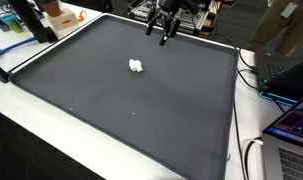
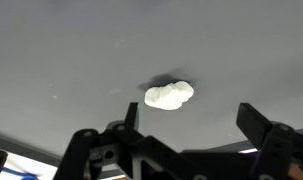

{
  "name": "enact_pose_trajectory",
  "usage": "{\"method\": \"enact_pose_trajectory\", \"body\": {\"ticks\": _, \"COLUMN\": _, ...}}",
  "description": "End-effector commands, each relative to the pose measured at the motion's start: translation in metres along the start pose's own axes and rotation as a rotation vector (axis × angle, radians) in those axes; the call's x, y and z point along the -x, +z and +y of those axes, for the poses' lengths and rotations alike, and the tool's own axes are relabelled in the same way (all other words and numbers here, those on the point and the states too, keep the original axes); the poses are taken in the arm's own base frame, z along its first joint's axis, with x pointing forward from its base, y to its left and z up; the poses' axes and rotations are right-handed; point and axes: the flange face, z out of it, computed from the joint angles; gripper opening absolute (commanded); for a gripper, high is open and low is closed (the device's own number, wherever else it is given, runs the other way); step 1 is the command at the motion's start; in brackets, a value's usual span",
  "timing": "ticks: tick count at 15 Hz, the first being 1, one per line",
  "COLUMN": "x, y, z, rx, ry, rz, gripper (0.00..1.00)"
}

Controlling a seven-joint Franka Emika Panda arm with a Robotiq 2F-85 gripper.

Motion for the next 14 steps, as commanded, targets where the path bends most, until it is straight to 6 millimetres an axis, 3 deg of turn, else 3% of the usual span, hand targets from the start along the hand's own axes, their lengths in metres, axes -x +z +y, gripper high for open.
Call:
{"method": "enact_pose_trajectory", "body": {"ticks": 1, "x": 0.001, "y": 0.001, "z": -0.001, "rx": -0.010, "ry": 0.017, "rz": 0.015, "gripper": 1.00}}
{"method": "enact_pose_trajectory", "body": {"ticks": 6, "x": -0.004, "y": 0.007, "z": 0.000, "rx": -0.015, "ry": 0.007, "rz": 0.024, "gripper": 1.00}}
{"method": "enact_pose_trajectory", "body": {"ticks": 10, "x": -0.034, "y": 0.005, "z": 0.012, "rx": -0.092, "ry": -0.115, "rz": -0.021, "gripper": 1.00}}
{"method": "enact_pose_trajectory", "body": {"ticks": 14, "x": -0.067, "y": 0.014, "z": 0.039, "rx": -0.117, "ry": -0.307, "rz": -0.086, "gripper": 1.00}}
